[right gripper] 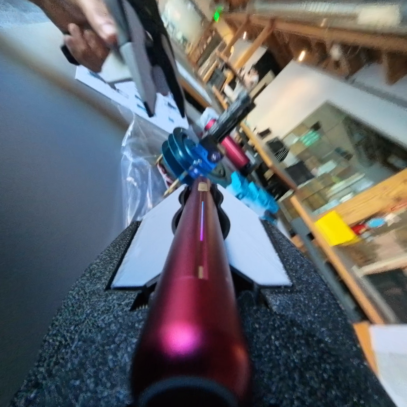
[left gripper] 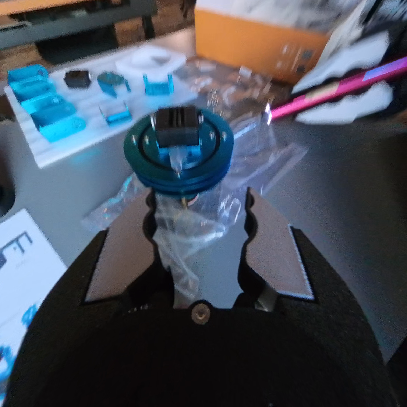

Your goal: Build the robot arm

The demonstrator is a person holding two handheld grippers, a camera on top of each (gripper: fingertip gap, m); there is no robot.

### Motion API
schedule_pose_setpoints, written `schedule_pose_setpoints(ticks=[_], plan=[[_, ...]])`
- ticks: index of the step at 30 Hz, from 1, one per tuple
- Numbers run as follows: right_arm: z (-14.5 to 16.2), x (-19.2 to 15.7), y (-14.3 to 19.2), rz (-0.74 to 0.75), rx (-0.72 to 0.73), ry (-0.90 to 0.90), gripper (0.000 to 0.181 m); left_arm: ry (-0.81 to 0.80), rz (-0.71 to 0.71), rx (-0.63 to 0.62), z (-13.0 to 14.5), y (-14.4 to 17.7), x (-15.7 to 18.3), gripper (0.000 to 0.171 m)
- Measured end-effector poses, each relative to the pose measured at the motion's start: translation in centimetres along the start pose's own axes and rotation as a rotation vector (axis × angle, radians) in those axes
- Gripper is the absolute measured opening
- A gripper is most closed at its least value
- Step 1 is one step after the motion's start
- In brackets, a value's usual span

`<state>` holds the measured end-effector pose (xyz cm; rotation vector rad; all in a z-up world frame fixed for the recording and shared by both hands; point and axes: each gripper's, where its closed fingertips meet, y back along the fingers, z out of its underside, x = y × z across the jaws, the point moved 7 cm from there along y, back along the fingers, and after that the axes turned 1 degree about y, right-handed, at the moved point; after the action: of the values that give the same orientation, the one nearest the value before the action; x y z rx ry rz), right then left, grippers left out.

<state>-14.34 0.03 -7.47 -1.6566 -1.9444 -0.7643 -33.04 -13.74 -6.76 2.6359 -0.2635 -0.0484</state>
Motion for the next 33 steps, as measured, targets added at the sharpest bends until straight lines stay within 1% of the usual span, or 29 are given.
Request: schedule_pose_setpoints(ticks=[1,2,3,4,5,7,8,9,12,14,15,18,21,23,24,25,27,29,30,31,32,33], plan=[[0.4,0.3,0.7,-0.053,-0.065,-0.075,0.023,-0.014,-0.007,-0.047,1.1,0.2,0.5,0.069],[0.7,0.3,1.4,-0.126,-0.116,-0.155,0.022,-0.023,-0.007,-0.089,2.0,0.2,1.1,0.066],[0.8,0.5,2.2,-0.157,-0.121,-0.201,0.023,-0.031,-0.032,-0.117,2.6,0.0,1.4,0.065],[0.8,0.5,2.9,-0.174,-0.109,-0.225,0.023,-0.043,-0.065,-0.146,3.2,-0.1,1.5,0.058],[1.0,0.3,3.4,-0.220,-0.129,-0.261,0.023,-0.057,-0.104,-0.181,3.7,-0.3,1.4,0.050],[1.5,-0.5,4.0,-0.287,-0.177,-0.325,0.023,-0.062,-0.176,-0.239,4.4,-0.6,1.0,0.042],[1.6,-0.9,4.3,-0.298,-0.187,-0.328,0.023,-0.067,-0.176,-0.259,4.7,-0.7,1.2,0.038],[1.5,-1.2,4.5,-0.285,-0.167,-0.304,0.023,-0.080,-0.176,-0.272,4.9,-0.6,1.4,0.033],[1.2,-2.4,5.1,-0.354,-0.151,-0.303,0.023,-0.118,-0.190,-0.347,5.9,0.0,1.6,0.023],[1.7,-3.1,5.2,-0.383,-0.196,-0.263,0.024,-0.117,-0.183,-0.366,6.6,0.7,1.4,0.008],[1.6,-3.2,5.2,-0.387,-0.182,-0.258,0.022,-0.109,-0.166,-0.372,6.9,1.0,1.3,0.004],[1.2,-3.3,5.3,-0.453,-0.179,-0.356,0.022,-0.093,-0.150,-0.378,7.6,2.1,0.3,0.002],[0.6,-3.6,5.3,-0.487,-0.158,-0.381,0.022,-0.092,-0.095,-0.356,7.8,2.7,-0.3,0.005],[0.1,-3.0,5.2,-0.461,-0.116,-0.396,0.022,-0.073,-0.036,-0.337,7.6,3.2,-0.3,0.017],[0.0,-2.6,5.4,-0.476,-0.101,-0.428,0.022,-0.063,-0.014,-0.324,7.4,3.5,-0.3,0.021],[-0.1,-2.1,5.5,-0.476,-0.093,-0.466,0.022,-0.061,-0.008,-0.312,7.3,3.8,-0.4,0.022],[0.3,-0.9,5.7,-0.414,-0.062,-0.516,0.022,-0.086,-0.023,-0.299,7.5,4.0,-0.8,0.023],[1.2,-0.5,5.6,-0.334,-0.063,-0.496,0.022,-0.131,-0.040,-0.288,8.0,3.7,-0.9,0.021],[1.5,-0.8,5.4,-0.331,-0.085,-0.477,0.022,-0.143,-0.048,-0.294,8.3,3.5,-0.9,0.016],[1.5,-1.5,5.3,-0.377,-0.118,-0.471,0.023,-0.154,-0.069,-0.302,8.6,3.4,-1.1,0.009],[1.5,-2.1,5.2,-0.411,-0.143,-0.460,0.022,-0.164,-0.072,-0.293,8.7,3.4,-1.0,0.006],[1.4,-2.4,5.0,-0.405,-0.152,-0.433,0.023,-0.171,-0.080,-0.301,8.8,3.5,-1.0,0.000]])
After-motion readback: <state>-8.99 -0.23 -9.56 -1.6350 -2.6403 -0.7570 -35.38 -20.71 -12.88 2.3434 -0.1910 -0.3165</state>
